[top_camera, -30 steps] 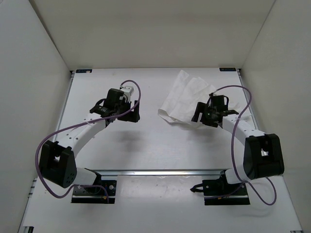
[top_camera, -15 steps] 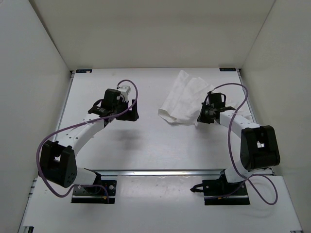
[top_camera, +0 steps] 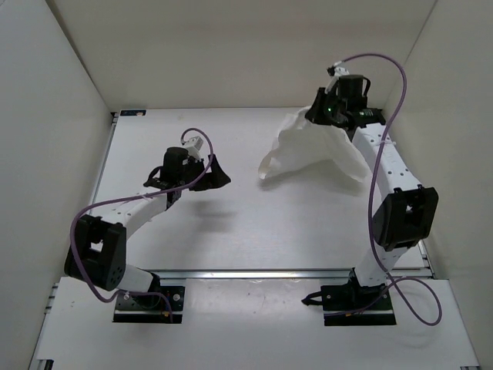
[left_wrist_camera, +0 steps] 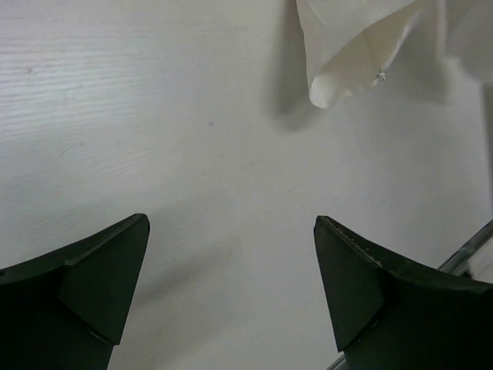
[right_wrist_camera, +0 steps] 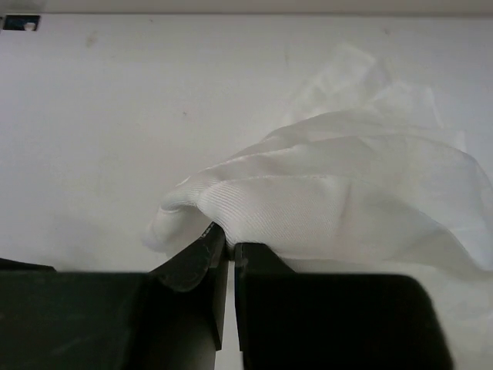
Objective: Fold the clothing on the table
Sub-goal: Flatten the skirt out
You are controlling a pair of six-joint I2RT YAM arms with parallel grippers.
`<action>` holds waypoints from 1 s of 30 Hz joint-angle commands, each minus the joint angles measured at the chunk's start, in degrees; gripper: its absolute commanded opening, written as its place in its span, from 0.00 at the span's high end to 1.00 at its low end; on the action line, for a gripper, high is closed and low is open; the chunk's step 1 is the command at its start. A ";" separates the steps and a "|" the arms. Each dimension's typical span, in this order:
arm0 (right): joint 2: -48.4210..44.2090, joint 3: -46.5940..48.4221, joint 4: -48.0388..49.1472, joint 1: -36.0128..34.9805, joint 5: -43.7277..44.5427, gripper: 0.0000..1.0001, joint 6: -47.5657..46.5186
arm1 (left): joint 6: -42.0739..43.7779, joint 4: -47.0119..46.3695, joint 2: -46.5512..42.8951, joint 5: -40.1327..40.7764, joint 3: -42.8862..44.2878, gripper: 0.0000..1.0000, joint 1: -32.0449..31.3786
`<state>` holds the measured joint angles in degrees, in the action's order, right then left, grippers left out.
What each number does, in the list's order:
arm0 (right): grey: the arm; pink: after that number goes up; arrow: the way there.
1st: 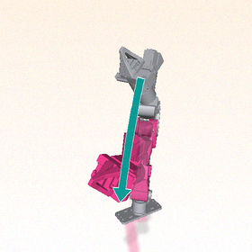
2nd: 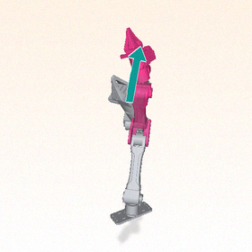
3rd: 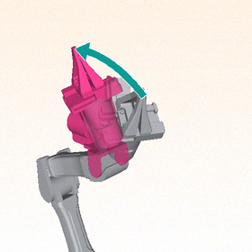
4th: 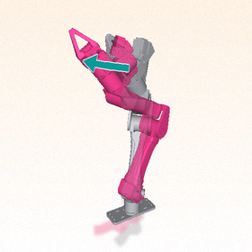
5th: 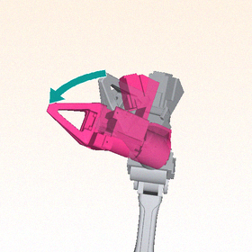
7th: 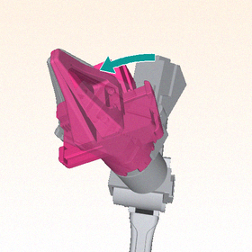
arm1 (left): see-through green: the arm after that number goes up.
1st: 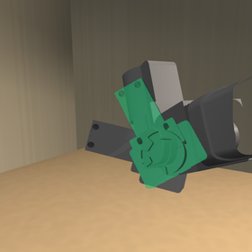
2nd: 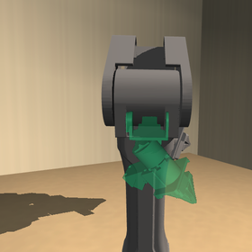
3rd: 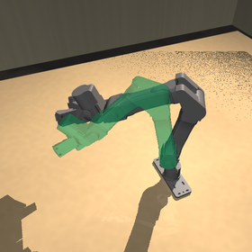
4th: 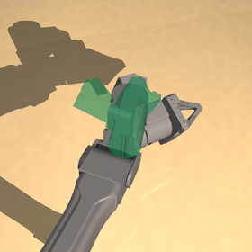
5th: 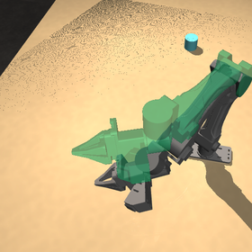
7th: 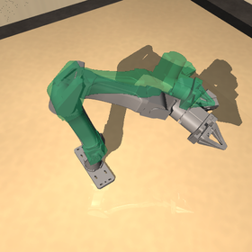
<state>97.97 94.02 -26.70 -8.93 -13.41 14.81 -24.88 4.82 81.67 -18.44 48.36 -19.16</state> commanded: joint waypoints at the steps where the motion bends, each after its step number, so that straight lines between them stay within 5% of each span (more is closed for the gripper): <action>1: 1.95 9.16 -5.64 -4.42 0.48 1.00 -4.44 | -15.44 -24.08 -0.03 -3.20 -5.88 0.01 0.00; 12: -3.22 6.88 -4.85 -6.54 -1.88 1.00 -2.77 | -41.29 -54.73 13.33 4.64 -10.66 0.01 -4.31; 30: -5.34 13.74 -8.37 -6.01 -4.87 1.00 -1.62 | -34.36 -49.83 21.17 10.96 -4.24 0.05 -14.15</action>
<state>96.07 105.12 -37.36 -14.94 -17.12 12.49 -61.63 -45.89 103.31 -10.17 41.60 -31.73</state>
